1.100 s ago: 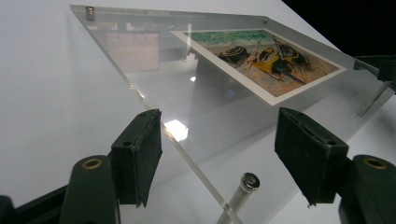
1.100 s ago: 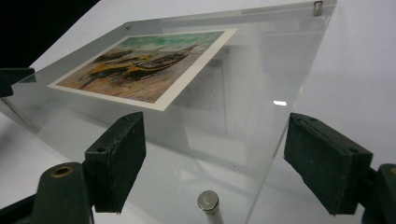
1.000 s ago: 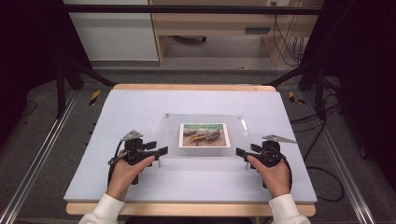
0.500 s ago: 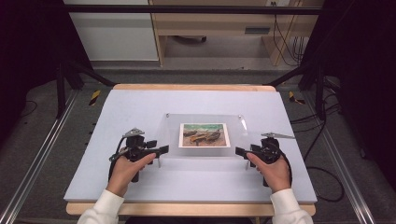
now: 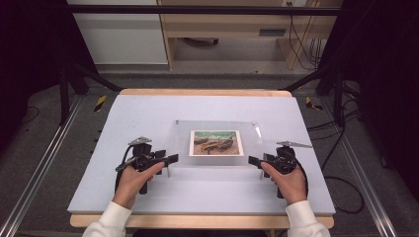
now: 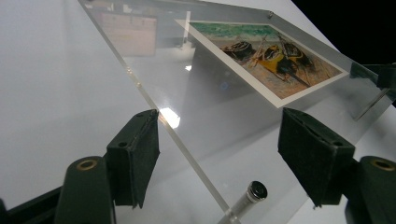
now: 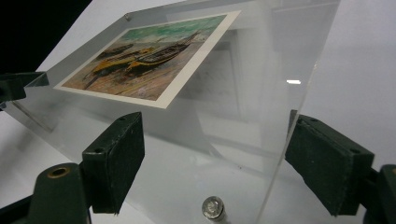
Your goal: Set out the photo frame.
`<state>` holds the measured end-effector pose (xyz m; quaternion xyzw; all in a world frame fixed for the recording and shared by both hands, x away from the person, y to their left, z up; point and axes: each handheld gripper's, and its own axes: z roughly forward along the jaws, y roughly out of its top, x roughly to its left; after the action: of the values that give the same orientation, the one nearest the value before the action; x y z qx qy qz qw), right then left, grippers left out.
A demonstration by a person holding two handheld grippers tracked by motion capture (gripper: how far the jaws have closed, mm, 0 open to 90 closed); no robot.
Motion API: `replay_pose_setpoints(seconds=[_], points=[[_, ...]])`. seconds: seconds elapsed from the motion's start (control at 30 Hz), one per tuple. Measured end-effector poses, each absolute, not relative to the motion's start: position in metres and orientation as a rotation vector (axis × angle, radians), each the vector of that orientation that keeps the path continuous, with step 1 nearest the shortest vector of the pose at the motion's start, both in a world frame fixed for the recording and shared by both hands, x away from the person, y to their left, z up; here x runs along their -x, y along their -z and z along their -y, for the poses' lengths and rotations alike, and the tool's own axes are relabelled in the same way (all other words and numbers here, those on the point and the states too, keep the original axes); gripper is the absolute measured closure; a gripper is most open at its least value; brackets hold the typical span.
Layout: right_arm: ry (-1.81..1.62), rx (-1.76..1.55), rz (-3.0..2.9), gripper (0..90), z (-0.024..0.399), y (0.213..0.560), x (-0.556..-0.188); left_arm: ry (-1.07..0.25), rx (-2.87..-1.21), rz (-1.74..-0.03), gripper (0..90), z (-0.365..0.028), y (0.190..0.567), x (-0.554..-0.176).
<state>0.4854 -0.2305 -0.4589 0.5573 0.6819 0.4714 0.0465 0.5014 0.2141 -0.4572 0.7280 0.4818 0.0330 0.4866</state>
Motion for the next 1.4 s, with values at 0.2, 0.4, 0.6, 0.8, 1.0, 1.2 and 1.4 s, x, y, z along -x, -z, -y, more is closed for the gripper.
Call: replay_pose_setpoints(seconds=[0.2, 0.4, 0.6, 0.8, 1.0, 1.2, 1.4], points=[[-1.439, -1.7, -2.08, 20.4, 0.2305, 0.459, -0.4853, -0.068, -1.754, -1.183, 27.2, -0.2131, 0.4591, -0.502], [-1.442, -1.698, -2.081, 20.4, 0.2307, 0.459, -0.4853, 0.011, -1.718, -1.196, 26.0, -0.2117, 0.4641, -0.5037], [-1.446, -1.692, -2.083, 20.5, 0.2313, 0.4593, -0.485, 0.013, -1.702, -1.203, 26.1, -0.2097, 0.4658, -0.5034], [-1.444, -1.677, -2.09, 20.6, 0.2316, 0.4592, -0.4852, 0.005, -1.716, -1.203, 26.5, -0.2094, 0.4644, -0.5037], [-1.434, -1.667, -2.1, 21.1, 0.2311, 0.4582, -0.4843, -0.005, -1.719, -1.198, 26.9, -0.2102, 0.4643, -0.5027], [-1.435, -1.634, -2.11, 21.4, 0.23, 0.4573, -0.4827, -0.018, -1.735, -1.186, 27.1, -0.2111, 0.4621, -0.5013], [-1.431, -1.613, -2.105, 21.5, 0.2308, 0.4565, -0.4826, -0.027, -1.762, -1.171, 27.1, -0.2104, 0.4587, -0.5036]])
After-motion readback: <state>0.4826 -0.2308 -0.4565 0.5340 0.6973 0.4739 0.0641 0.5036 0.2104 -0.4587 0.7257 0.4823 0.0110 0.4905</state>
